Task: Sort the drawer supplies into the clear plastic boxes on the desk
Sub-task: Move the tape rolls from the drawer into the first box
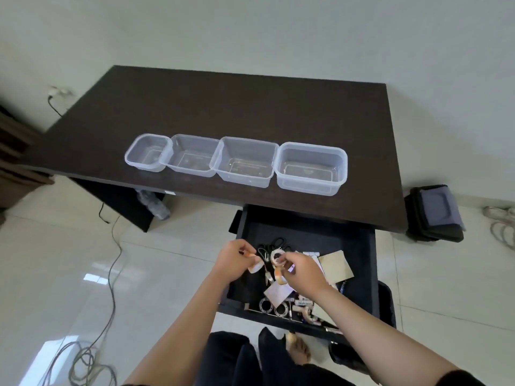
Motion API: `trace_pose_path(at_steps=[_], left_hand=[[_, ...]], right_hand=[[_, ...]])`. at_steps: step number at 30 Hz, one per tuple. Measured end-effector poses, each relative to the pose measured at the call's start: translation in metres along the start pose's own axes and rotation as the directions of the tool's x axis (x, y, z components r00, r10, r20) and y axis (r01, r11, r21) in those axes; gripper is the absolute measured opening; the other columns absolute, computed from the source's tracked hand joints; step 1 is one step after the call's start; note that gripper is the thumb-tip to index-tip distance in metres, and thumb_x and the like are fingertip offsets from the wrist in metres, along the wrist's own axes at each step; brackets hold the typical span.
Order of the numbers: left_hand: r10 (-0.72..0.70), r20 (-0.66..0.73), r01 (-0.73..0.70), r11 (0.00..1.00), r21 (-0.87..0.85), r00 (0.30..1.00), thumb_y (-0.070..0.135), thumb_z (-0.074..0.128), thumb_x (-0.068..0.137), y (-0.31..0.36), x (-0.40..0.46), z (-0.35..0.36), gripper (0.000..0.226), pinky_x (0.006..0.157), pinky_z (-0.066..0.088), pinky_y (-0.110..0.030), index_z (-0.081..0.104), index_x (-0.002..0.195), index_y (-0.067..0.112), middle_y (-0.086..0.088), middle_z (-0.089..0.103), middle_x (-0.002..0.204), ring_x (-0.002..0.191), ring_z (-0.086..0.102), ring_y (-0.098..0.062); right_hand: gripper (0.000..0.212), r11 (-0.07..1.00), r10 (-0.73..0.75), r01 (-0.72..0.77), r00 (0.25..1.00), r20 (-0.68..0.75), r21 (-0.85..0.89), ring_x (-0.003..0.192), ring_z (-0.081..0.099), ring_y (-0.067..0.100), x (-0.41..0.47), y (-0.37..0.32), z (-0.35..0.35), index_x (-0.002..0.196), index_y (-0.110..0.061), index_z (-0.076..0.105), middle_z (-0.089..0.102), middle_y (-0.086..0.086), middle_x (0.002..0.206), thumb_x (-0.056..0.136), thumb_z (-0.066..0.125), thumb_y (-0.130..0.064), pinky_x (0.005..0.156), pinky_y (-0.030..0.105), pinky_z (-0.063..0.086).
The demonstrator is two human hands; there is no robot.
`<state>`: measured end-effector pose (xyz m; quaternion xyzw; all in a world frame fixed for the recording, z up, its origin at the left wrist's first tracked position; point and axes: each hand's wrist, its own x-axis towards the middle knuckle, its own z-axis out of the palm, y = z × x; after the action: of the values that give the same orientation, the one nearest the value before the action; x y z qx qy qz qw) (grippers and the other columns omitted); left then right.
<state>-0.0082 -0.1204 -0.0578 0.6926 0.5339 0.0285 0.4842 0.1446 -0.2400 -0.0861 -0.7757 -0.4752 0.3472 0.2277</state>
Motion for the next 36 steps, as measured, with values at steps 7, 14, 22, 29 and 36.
trace_pose_path(at_steps=[7, 14, 22, 29, 36], left_hand=[[0.039, -0.090, -0.050, 0.991, -0.121, 0.995, 0.018, 0.077, 0.075, -0.001, 0.020, -0.103, 0.018, 0.063, 0.047, -0.028, 0.060, 0.080, 0.017, -0.005, 0.066, 0.079, 0.068, 0.058, -0.018], [0.098, -0.208, -0.129, 0.982, -0.140, 0.973, 0.017, 0.077, 0.074, -0.040, 0.041, -0.237, 0.016, 0.073, 0.054, -0.035, 0.062, 0.078, 0.020, -0.008, 0.071, 0.085, 0.075, 0.066, -0.021], [0.131, -0.273, -0.174, 0.974, -0.142, 0.953, 0.016, 0.073, 0.076, -0.053, 0.080, -0.338, 0.014, 0.056, 0.045, -0.019, 0.064, 0.086, 0.015, -0.002, 0.067, 0.080, 0.066, 0.059, -0.011], [0.202, -0.264, -0.232, 0.968, -0.090, 0.943, 0.015, 0.072, 0.076, -0.038, 0.144, -0.376, 0.012, 0.052, 0.039, -0.014, 0.062, 0.084, 0.015, 0.004, 0.059, 0.069, 0.059, 0.052, -0.010], [0.252, -0.200, -0.250, 0.968, 0.036, 0.947, 0.014, 0.072, 0.076, -0.026, 0.213, -0.386, 0.014, 0.061, 0.044, -0.017, 0.059, 0.078, 0.018, 0.003, 0.059, 0.081, 0.066, 0.053, -0.010]], right_hand=[[0.021, 0.993, -0.121, 0.120, 0.988, -0.095, -0.022, 0.084, 0.059, 0.016, 0.064, -0.101, 0.011, 0.104, -0.022, 0.067, 0.062, -0.003, 0.091, 0.084, 0.061, -0.018, 0.073, 0.028, 0.048], [0.022, 0.972, -0.219, 0.230, 0.959, -0.183, 0.044, 0.088, 0.060, 0.013, 0.132, -0.228, 0.056, 0.104, -0.020, 0.067, 0.063, -0.003, 0.099, 0.083, 0.064, -0.016, 0.078, 0.025, 0.048], [0.021, 0.971, -0.219, 0.235, 0.947, -0.233, 0.043, 0.081, 0.056, 0.012, 0.182, -0.324, 0.084, 0.102, -0.017, 0.068, 0.062, -0.006, 0.087, 0.082, 0.064, -0.013, 0.072, 0.020, 0.040], [0.023, 0.983, -0.157, 0.178, 0.942, -0.296, 0.045, 0.082, 0.058, 0.018, 0.238, -0.357, 0.078, 0.103, -0.017, 0.068, 0.059, -0.005, 0.083, 0.082, 0.063, -0.010, 0.076, 0.029, 0.050], [0.030, 0.997, -0.065, 0.056, 0.976, -0.208, -0.048, 0.087, 0.062, 0.022, 0.304, -0.362, 0.064, 0.109, -0.022, 0.066, 0.066, 0.002, 0.094, 0.084, 0.056, -0.011, 0.072, 0.032, 0.051]])
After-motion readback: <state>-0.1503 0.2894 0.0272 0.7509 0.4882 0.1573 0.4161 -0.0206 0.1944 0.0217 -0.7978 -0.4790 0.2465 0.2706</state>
